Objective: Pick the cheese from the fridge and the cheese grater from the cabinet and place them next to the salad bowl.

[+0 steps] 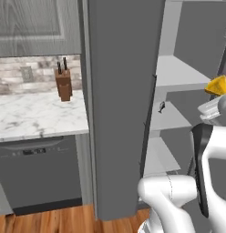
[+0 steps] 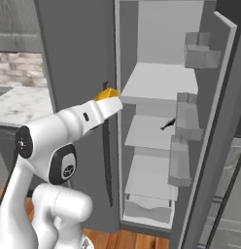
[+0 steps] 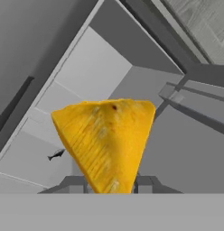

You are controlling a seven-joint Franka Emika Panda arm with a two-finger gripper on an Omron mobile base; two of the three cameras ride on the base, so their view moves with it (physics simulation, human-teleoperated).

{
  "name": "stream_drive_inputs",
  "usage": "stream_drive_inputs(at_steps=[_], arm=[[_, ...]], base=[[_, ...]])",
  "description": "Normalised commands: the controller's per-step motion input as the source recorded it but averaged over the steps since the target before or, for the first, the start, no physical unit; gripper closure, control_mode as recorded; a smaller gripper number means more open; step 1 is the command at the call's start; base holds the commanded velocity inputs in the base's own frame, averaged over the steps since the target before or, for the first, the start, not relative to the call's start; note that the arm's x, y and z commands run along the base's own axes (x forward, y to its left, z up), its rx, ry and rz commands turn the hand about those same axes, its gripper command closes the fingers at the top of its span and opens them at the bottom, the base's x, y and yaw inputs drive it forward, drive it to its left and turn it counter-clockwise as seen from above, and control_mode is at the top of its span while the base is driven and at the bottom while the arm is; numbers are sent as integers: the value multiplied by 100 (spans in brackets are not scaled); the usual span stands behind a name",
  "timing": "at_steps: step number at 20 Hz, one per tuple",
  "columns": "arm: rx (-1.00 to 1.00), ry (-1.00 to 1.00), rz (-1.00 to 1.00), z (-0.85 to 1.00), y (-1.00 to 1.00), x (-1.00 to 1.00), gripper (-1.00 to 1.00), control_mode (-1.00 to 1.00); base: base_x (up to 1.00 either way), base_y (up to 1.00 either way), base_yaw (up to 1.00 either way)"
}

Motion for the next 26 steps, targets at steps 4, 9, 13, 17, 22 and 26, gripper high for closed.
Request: stream_drive_inputs(at_steps=[4,9,13,17,22,26], arm=[[0,0,0,0,0,0,100,100],[0,0,0,0,0,0,100,100],[0,0,0,0,0,0,100,100],[0,0,0,0,0,0,100,100],[0,0,0,0,0,0,100,100],[0,0,0,0,0,0,100,100]], base=[[-53,34,5],[-49,36,7],[-39,41,10],[-31,45,14],[-22,47,15],[-13,53,13]])
